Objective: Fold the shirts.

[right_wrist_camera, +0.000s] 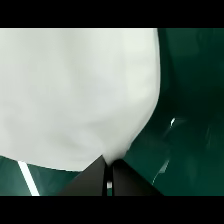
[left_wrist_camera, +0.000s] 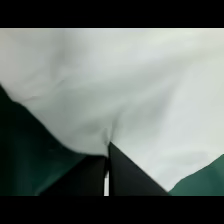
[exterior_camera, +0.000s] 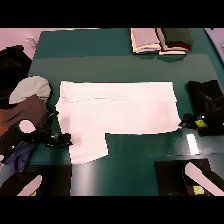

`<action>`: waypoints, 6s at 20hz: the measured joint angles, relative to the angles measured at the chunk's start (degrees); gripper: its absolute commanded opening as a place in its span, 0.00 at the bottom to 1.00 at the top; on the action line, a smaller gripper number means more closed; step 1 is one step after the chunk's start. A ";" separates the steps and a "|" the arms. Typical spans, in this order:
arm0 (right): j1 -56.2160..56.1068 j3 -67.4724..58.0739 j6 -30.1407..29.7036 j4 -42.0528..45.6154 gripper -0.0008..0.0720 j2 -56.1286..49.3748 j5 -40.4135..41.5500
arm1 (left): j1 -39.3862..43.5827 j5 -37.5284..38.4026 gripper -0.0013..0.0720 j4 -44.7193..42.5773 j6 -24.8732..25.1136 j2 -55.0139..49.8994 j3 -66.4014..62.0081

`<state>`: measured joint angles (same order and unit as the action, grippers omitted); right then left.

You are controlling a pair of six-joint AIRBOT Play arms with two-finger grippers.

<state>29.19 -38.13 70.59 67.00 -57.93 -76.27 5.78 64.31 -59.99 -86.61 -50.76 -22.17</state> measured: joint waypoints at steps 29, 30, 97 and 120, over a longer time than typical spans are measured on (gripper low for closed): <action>-11.17 -32.57 9.14 2.16 0.03 -18.99 -2.58 | 0.15 -8.92 0.05 -10.60 -0.13 -23.50 -44.52; -11.87 -34.49 9.70 2.19 0.03 -21.35 -2.40 | 0.15 -10.03 0.05 -10.69 -0.09 -26.29 -46.77; -58.82 -80.41 7.41 -29.31 0.41 -47.80 8.41 | -0.98 -4.74 0.05 -8.74 2.69 -33.57 -81.53; -40.02 -46.60 4.55 -24.39 0.79 -45.90 14.47 | -6.82 0.09 0.05 -9.01 3.10 -25.40 -81.88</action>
<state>-10.83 -84.73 75.13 42.61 -103.83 -61.80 -1.04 64.40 -68.99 -83.50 -76.16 -104.05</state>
